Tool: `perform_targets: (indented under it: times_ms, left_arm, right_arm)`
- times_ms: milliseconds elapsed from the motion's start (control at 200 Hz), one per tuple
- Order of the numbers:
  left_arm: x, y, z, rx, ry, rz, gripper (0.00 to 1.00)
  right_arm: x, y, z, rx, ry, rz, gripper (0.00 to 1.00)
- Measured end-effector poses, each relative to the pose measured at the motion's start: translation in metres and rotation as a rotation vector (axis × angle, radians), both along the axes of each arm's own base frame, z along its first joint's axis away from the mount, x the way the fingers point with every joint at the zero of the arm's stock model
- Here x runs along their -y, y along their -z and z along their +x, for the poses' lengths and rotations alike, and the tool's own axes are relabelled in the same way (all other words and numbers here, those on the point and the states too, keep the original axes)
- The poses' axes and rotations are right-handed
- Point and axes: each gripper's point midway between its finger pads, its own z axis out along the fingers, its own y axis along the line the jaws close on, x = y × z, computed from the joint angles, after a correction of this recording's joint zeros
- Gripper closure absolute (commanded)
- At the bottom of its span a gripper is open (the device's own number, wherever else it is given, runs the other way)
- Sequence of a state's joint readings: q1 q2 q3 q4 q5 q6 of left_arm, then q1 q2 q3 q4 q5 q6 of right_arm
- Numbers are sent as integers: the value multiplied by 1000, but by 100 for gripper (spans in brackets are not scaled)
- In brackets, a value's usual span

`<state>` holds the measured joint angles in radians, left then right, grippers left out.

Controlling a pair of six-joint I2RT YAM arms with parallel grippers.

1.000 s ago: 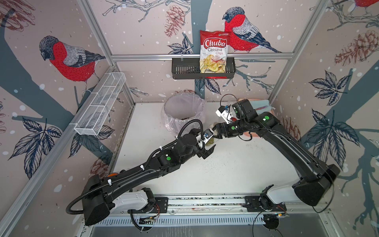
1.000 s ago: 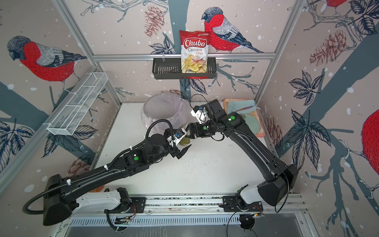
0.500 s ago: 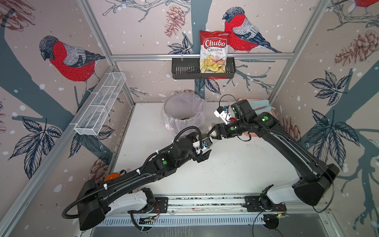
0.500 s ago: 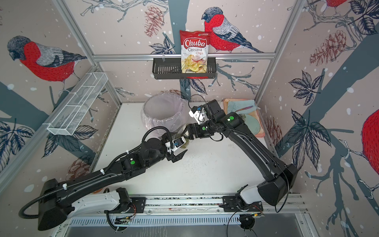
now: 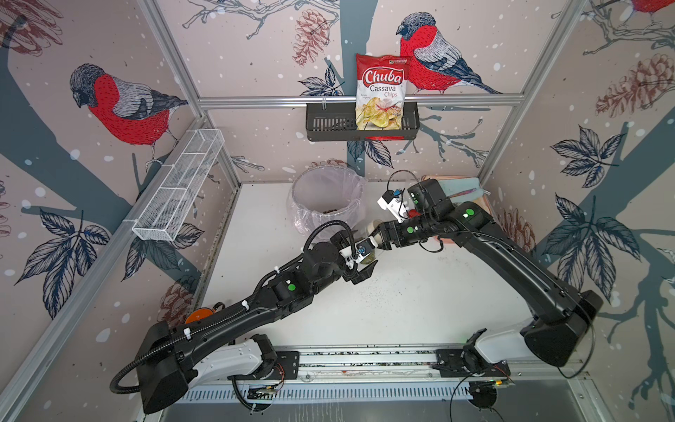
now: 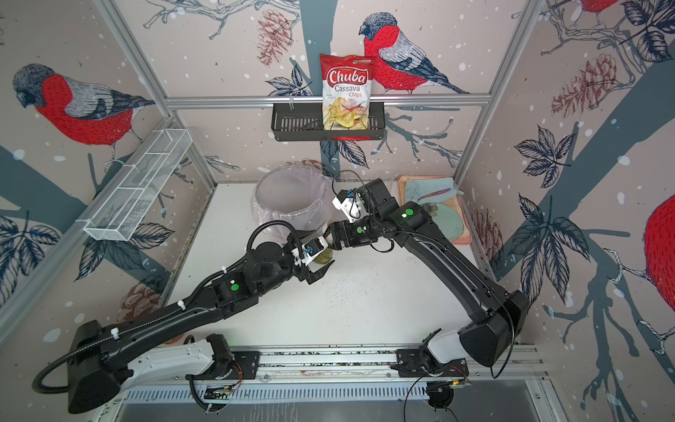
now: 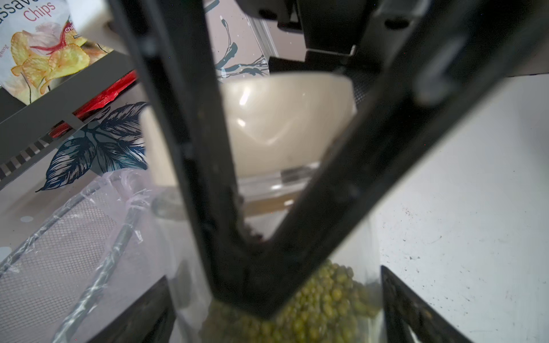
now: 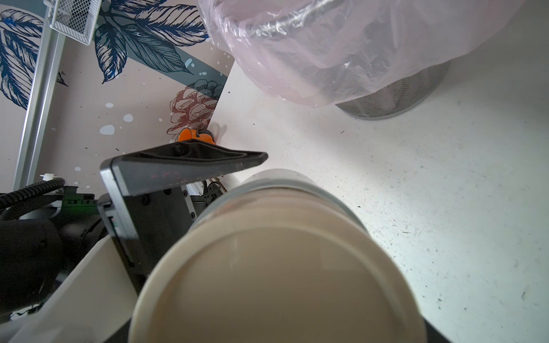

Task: Empty moldy mung beans from jars
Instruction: Pick up the jar from the center of the board.

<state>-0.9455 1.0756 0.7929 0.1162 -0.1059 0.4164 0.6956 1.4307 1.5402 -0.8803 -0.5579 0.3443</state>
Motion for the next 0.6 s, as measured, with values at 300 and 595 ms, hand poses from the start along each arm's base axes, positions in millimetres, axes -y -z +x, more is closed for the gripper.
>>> perform_targets:
  times_ms: [300, 595]
  left_arm:
    - [0, -12, 1, 6, -11, -53, 2]
    - [-1, -9, 6, -16, -41, -65, 2]
  right_arm:
    - [-1, -4, -1, -5, 16, 31, 36]
    - [-6, -15, -2, 2, 26, 77, 36]
